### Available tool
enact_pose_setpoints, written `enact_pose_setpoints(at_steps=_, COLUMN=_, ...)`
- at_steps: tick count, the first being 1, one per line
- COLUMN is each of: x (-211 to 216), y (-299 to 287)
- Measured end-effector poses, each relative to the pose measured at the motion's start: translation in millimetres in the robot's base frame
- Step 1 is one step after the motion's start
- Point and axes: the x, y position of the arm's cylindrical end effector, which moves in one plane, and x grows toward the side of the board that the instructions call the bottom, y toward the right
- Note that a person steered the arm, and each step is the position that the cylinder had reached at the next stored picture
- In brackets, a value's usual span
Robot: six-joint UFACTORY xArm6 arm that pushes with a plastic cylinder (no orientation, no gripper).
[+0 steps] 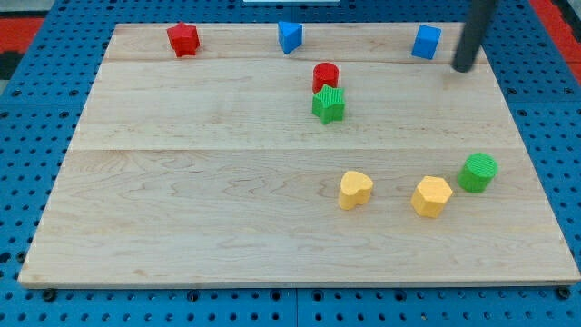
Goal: Place the cube to the top right side
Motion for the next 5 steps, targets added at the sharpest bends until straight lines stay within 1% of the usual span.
enact_pose_setpoints(at_steps=1, x=-51, y=-17)
enact_pose_setpoints(at_steps=2, x=-78, y=-47)
enact_pose_setpoints(at_steps=3, x=-67, y=-58)
enact_pose_setpoints(at_steps=4, x=-52, y=-16)
enact_pose_setpoints(at_steps=5, x=-49, y=-26)
